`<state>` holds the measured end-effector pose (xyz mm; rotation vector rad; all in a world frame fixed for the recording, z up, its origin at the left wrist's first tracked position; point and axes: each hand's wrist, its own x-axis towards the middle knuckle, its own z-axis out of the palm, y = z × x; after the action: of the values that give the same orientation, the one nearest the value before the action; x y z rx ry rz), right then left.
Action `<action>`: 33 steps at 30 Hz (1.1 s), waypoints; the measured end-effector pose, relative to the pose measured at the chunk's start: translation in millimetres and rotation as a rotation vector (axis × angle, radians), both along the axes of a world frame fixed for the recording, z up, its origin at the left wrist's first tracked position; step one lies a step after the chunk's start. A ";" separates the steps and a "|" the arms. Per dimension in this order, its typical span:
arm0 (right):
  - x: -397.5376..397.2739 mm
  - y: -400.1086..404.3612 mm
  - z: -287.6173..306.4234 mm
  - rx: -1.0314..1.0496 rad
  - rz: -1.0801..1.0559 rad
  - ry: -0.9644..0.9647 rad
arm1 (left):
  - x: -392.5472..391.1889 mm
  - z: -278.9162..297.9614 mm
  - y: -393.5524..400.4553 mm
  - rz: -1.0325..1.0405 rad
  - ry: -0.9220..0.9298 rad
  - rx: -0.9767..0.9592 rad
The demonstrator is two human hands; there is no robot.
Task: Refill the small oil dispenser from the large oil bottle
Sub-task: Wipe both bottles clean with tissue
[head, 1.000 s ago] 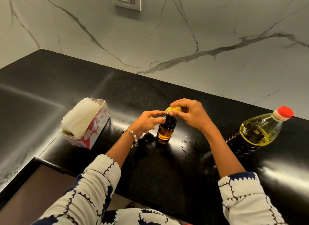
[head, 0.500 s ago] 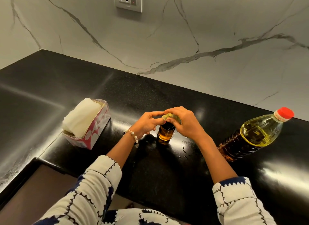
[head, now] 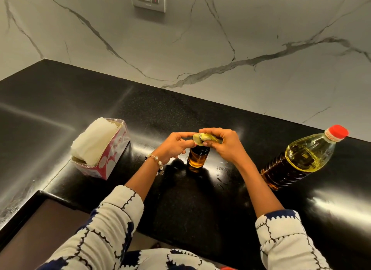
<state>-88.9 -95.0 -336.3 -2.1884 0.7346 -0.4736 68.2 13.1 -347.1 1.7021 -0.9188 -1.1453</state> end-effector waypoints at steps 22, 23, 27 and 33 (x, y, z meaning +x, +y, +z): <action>5.8 1.1 -4.0 0.734 -0.337 -0.452 | -36.1 -22.7 9.5 0.363 -0.055 -0.185; 4.1 4.4 -4.6 0.730 -0.325 -0.456 | -39.9 -21.9 7.7 0.377 -0.063 -0.192; 0.3 16.1 -6.7 0.646 -0.271 -0.487 | -43.5 -22.5 5.0 0.403 -0.087 -0.183; -1.2 17.3 -10.0 0.532 -0.251 -0.437 | -43.0 -24.0 8.7 0.412 -0.073 -0.188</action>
<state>-90.1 -77.7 -346.3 -1.4413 0.7840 -0.7562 25.3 21.8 -371.1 1.6853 -0.6536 -0.7055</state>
